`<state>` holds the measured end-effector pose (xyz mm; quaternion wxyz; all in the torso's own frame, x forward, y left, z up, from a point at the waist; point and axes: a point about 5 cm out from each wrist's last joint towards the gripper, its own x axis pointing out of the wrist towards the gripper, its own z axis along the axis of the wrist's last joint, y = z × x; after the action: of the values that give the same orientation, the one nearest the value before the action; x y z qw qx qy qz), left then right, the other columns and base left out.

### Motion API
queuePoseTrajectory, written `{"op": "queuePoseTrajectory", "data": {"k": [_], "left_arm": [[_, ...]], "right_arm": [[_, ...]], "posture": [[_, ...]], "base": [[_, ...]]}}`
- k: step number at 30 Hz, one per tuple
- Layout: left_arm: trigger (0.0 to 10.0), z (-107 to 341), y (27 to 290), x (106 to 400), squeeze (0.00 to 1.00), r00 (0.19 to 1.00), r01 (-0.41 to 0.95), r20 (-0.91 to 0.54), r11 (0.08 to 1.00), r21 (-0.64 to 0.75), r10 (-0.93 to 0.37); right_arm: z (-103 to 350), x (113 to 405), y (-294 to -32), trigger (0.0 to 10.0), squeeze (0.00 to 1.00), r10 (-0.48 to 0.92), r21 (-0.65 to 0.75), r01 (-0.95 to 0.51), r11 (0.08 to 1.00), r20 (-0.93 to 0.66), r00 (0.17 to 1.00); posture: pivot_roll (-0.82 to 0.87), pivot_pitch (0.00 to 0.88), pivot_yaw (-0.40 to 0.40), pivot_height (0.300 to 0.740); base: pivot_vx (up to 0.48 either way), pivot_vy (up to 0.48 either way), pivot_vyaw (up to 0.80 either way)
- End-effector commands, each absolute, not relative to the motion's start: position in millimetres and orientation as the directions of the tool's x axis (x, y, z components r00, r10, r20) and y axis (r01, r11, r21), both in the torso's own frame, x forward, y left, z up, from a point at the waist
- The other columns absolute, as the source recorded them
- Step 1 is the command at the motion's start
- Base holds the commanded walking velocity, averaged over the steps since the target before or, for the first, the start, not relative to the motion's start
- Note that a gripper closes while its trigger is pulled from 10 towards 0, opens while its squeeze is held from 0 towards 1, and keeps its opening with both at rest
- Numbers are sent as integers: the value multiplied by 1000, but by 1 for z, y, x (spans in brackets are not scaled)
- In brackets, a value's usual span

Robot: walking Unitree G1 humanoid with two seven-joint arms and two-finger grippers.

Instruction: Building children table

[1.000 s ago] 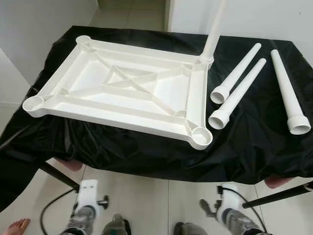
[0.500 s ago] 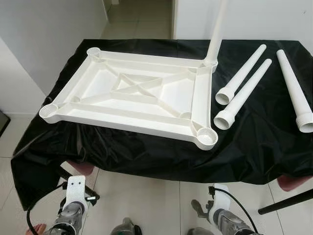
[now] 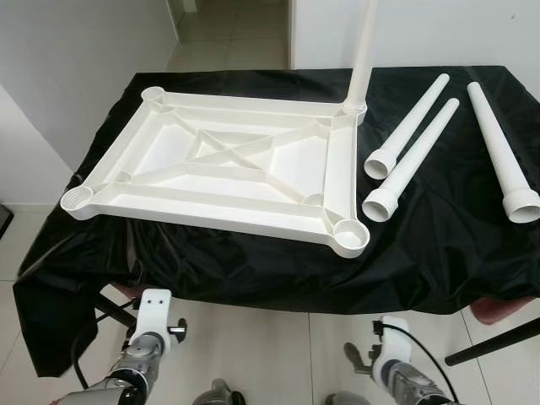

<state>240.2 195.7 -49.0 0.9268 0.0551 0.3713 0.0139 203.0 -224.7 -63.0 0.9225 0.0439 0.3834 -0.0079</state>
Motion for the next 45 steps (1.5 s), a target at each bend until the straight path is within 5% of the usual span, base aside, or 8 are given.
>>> {"op": "queuePoseTrajectory", "data": {"k": [1,7,17,30,39,45], "left_arm": [[10000,-49,197,239,0,720,-1,-685,988,155,108],[10000,-41,186,254,0,748,44,-662,990,135,57],[10000,-34,200,260,0,766,6,-635,986,164,101],[10000,-27,194,269,0,803,-45,-581,984,170,137],[10000,-34,181,263,0,776,21,-629,996,84,37],[10000,-37,183,259,0,771,54,-636,992,115,32]], "right_arm": [[-64,201,-225,10000,0,22,81,51,995,-714,700],[-55,211,-237,10000,0,4,41,36,999,-705,710],[-49,230,-220,10000,0,19,42,12,999,-672,740],[-44,236,-219,10000,0,12,10,-7,1000,-650,760],[-47,224,-235,10000,0,-50,6,71,997,-646,762],[-53,217,-229,10000,0,-47,12,72,997,-656,753]], "posture": [[-130,0,87,740],[-72,0,38,740],[-41,0,31,740],[-98,0,84,740],[-209,0,137,740],[-196,0,93,740]], "base": [[0,0,0],[0,0,0],[0,0,0],[0,0,0],[0,0,0],[0,0,0]]}}
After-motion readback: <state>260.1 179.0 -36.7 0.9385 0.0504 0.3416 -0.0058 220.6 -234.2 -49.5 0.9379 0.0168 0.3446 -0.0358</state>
